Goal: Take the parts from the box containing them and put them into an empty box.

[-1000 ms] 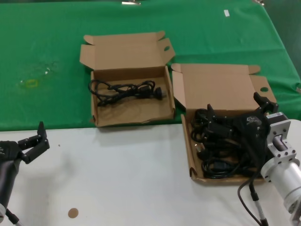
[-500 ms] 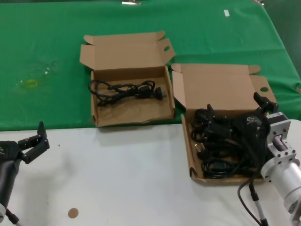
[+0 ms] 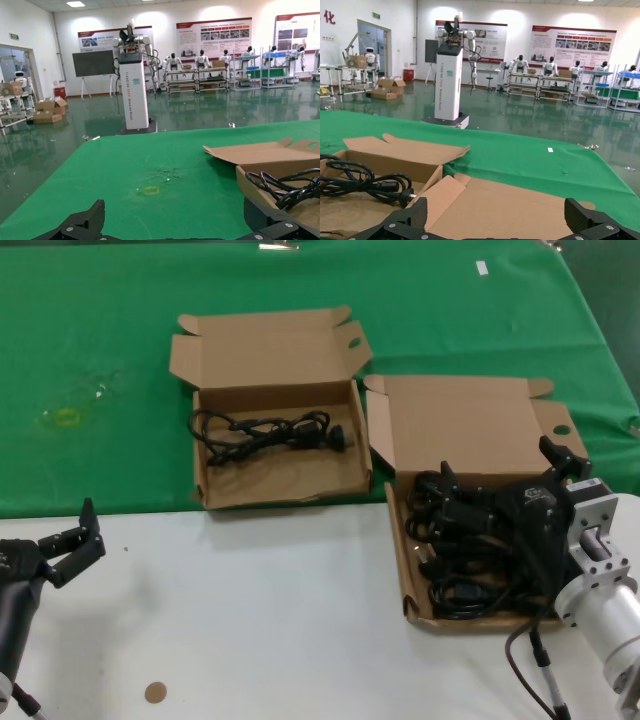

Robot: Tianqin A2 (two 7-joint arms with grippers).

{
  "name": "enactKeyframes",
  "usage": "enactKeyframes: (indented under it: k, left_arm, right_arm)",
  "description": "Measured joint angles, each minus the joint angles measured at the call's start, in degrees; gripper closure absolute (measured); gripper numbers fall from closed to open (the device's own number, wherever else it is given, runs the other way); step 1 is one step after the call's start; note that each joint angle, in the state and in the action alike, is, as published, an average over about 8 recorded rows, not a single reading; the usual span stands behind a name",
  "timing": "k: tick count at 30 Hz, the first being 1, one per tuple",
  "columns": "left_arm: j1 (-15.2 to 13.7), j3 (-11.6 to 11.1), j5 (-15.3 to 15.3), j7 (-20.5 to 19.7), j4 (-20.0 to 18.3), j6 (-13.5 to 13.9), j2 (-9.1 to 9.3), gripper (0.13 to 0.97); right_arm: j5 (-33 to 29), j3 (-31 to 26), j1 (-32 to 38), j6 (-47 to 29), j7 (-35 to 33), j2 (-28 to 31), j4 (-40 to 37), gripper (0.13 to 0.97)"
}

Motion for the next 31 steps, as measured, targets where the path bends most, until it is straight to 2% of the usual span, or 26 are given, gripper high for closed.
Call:
enactKeyframes:
  k: [31]
  left_arm:
    - [0.0, 0.0, 0.0, 0.0, 0.0, 0.0, 0.0, 0.132]
  right_arm:
    - [0.0, 0.0, 0.0, 0.0, 0.0, 0.0, 0.0, 0.129]
